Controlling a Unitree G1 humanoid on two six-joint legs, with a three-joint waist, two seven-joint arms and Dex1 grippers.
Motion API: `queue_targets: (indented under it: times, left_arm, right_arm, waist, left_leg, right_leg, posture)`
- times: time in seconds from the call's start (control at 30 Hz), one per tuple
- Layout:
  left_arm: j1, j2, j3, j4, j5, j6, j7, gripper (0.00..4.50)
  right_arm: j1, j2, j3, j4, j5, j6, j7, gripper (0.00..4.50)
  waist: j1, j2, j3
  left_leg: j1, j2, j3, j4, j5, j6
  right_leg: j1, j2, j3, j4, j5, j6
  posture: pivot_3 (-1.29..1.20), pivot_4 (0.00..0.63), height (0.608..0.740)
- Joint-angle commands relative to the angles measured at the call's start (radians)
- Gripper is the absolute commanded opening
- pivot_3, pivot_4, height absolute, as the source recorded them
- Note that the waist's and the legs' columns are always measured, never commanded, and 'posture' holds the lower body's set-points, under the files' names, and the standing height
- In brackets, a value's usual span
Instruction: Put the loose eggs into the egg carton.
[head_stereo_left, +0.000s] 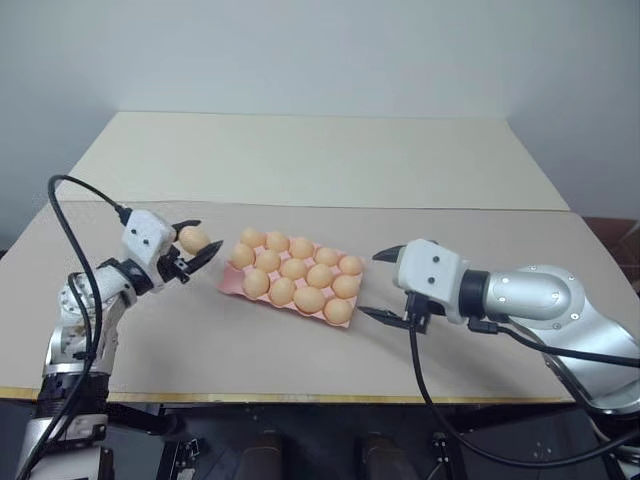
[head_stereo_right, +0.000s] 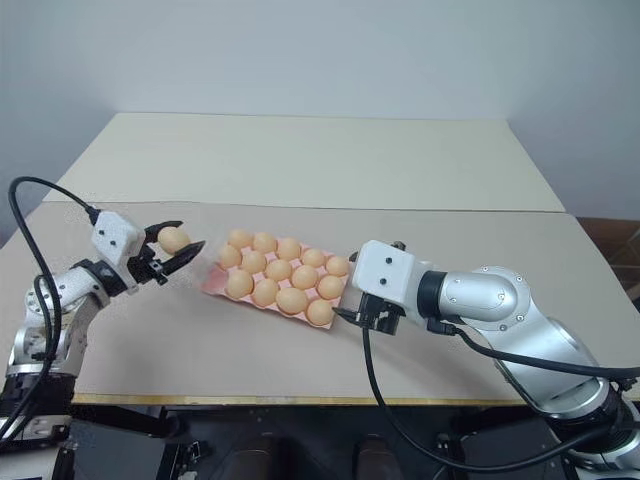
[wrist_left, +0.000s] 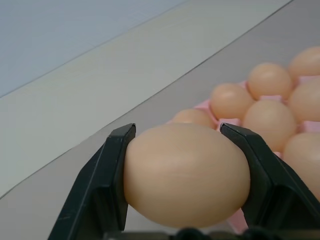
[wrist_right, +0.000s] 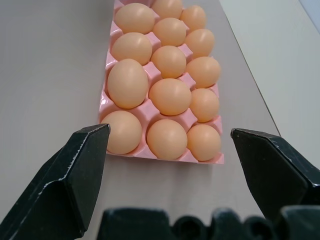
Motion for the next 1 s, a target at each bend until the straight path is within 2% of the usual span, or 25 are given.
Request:
queue_targets:
  times: [0.03, 0.3, 0.5, 0.63, 0.8, 0.9, 1.0]
  left_arm:
    - [0.004, 0.022, -0.024, -0.052, -0.006, -0.029, -0.061, 2.51]
    - [0.006, 0.013, -0.053, -0.01, 0.037, -0.074, -0.065, 2.51]
    - [0.009, 0.01, -0.05, 0.009, 0.033, -0.097, -0.083, 4.44]
    - [0.006, -0.02, -0.02, -0.01, -0.029, -0.082, -0.078, 4.48]
    - [0.036, 0.018, -0.006, -0.053, -0.063, -0.068, -0.128, 4.48]
    - [0.071, 0.038, 0.024, -0.145, -0.149, 0.01, -0.152, 4.48]
    - [0.157, 0.097, 0.053, -0.278, -0.233, 0.089, -0.222, 4.48]
  right_arm:
    - [-0.004, -0.005, -0.017, -0.027, -0.013, -0.01, -0.01, 4.5]
    - [0.018, -0.006, -0.023, -0.044, -0.02, -0.01, -0.017, 4.5]
    - [0.016, -0.001, -0.017, -0.042, -0.025, -0.011, -0.02, 4.5]
    - [0.018, 0.0, -0.017, -0.038, -0.029, -0.017, -0.019, 4.5]
    - [0.02, 0.005, -0.018, -0.034, -0.035, -0.022, -0.016, 4.5]
    - [0.02, 0.006, -0.021, -0.032, -0.036, -0.026, -0.012, 4.5]
    - [0.019, -0.002, -0.031, -0.025, -0.034, -0.032, -0.002, 4.5]
  waist:
    - [0.0, 0.0, 0.0]
    - [-0.004, 0.0, 0.0]
    - [-0.005, 0.0, 0.0]
    - [-0.004, 0.0, 0.0]
    - [-0.007, 0.0, 0.0]
    - [-0.009, 0.0, 0.0]
    - [-0.011, 0.0, 0.0]
  left_leg:
    - [0.0, 0.0, 0.0, 0.0, 0.0, 0.0]
    - [-0.001, 0.0, 0.0, 0.0, 0.0, 0.0]
    - [0.0, 0.0, 0.0, 0.0, 0.0, 0.0]
    - [-0.001, 0.0, 0.0, 0.0, 0.0, 0.0]
    - [-0.001, 0.0, 0.0, 0.001, 0.0, 0.0]
    - [-0.001, 0.001, 0.0, 0.001, 0.0, 0.0]
    - [-0.001, 0.002, 0.0, 0.001, 0.0, 0.0]
  right_leg:
    - [0.0, 0.0, 0.0, 0.0, 0.0, 0.0]
    - [-0.001, 0.001, 0.0, 0.0, 0.0, 0.0]
    - [-0.001, 0.001, 0.0, 0.0, 0.0, 0.0]
    - [0.0, 0.001, 0.0, 0.0, 0.0, 0.0]
    - [-0.001, 0.001, 0.0, 0.0, 0.0, 0.0]
    - [-0.001, 0.002, 0.0, 0.0, 0.0, 0.0]
    - [-0.001, 0.002, 0.0, 0.0, 0.0, 0.0]
  posture:
    - [0.0, 0.15, 0.74]
    - [0.0, 0.15, 0.74]
    - [0.0, 0.15, 0.74]
    - [0.0, 0.15, 0.74]
    - [0.0, 0.15, 0.74]
    - [0.0, 0.15, 0.74]
    - [0.0, 0.15, 0.74]
